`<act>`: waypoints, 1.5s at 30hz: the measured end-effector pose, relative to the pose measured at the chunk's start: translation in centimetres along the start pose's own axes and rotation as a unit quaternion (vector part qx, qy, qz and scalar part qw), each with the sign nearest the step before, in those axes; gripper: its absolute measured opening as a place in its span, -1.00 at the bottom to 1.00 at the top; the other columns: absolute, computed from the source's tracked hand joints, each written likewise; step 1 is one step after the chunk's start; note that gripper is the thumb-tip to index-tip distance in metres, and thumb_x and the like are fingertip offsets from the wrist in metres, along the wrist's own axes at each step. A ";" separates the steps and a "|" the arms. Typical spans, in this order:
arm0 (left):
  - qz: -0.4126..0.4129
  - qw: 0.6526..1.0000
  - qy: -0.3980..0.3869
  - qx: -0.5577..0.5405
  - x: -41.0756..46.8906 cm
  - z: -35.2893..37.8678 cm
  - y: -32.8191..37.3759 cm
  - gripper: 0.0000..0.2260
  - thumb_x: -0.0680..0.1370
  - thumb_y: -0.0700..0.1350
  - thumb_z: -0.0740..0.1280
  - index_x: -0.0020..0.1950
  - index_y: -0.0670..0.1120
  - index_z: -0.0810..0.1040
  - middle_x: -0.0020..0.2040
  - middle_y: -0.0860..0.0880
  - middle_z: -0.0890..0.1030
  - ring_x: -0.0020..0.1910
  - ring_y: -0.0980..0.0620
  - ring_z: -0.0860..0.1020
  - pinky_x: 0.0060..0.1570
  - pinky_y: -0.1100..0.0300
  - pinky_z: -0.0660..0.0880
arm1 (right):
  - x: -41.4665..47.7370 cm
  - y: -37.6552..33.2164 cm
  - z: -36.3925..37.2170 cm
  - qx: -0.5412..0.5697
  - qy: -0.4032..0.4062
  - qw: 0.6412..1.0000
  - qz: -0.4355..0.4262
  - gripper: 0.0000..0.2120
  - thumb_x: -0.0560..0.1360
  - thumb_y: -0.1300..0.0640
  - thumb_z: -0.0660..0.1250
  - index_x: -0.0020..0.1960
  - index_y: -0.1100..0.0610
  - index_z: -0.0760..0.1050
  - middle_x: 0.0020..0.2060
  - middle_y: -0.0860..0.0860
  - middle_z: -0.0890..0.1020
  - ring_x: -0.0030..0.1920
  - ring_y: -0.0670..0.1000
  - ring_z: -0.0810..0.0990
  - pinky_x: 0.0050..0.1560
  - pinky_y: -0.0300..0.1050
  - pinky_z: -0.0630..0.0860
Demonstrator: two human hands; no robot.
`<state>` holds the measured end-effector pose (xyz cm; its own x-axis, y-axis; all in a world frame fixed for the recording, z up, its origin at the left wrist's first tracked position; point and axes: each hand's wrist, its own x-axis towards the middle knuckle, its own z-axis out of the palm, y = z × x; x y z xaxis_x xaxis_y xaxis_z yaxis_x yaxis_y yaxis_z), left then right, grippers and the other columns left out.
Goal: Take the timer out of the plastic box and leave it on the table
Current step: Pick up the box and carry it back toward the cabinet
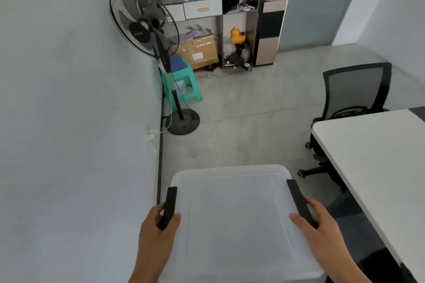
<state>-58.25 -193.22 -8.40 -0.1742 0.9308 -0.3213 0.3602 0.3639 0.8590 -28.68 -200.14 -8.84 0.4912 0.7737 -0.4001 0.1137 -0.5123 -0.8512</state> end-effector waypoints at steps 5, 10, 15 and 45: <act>-0.008 0.999 0.029 -0.014 11.0 2.0 4.3 -0.69 0.47 -0.14 0.38 0.19 -0.07 0.47 -0.18 -0.10 0.60 -0.19 -0.02 0.56 -0.28 0.19 0.40 | 10.7 -7.0 3.1 -0.015 -0.019 1.000 -0.015 -0.51 0.47 0.17 0.39 0.35 -0.01 0.35 -0.16 -0.01 0.66 -0.14 0.02 0.64 -0.20 -0.08 0.49; -0.011 1.000 0.019 -0.021 24.7 4.5 8.7 -0.72 0.46 -0.16 0.39 0.16 -0.08 0.49 -0.24 -0.15 0.58 -0.27 -0.05 0.53 -0.32 0.20 0.39 | 22.1 -12.2 8.0 -0.028 -0.004 1.000 0.003 -0.49 0.46 0.17 0.40 0.36 0.02 0.35 -0.19 0.02 0.67 -0.13 0.06 0.63 -0.14 -0.03 0.51; 0.008 1.000 -0.007 -0.007 38.0 5.9 15.9 -0.71 0.45 -0.14 0.39 0.16 -0.07 0.50 -0.24 -0.14 0.60 -0.24 -0.07 0.56 -0.28 0.17 0.42 | 32.2 -20.3 11.0 -0.018 0.021 1.000 0.012 -0.48 0.45 0.19 0.42 0.36 0.05 0.36 -0.24 -0.06 0.64 -0.17 0.00 0.61 -0.24 -0.14 0.43; 0.042 0.998 -0.001 -0.039 97.2 36.2 51.6 -0.73 0.42 -0.22 0.43 0.09 -0.07 0.53 -0.26 -0.10 0.61 -0.30 -0.03 0.53 -0.28 0.15 0.43 | 99.8 -51.6 10.0 -0.003 0.047 0.998 -0.032 -0.56 0.45 0.19 0.42 0.29 -0.01 0.42 -0.20 0.03 0.69 -0.16 0.02 0.63 -0.23 -0.17 0.43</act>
<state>-23.39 -82.76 -9.73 -0.1449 0.9582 -0.2468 0.3018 0.2803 0.9112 5.88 -92.79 -8.26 0.5611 0.7670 -0.3112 0.1521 -0.4651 -0.8721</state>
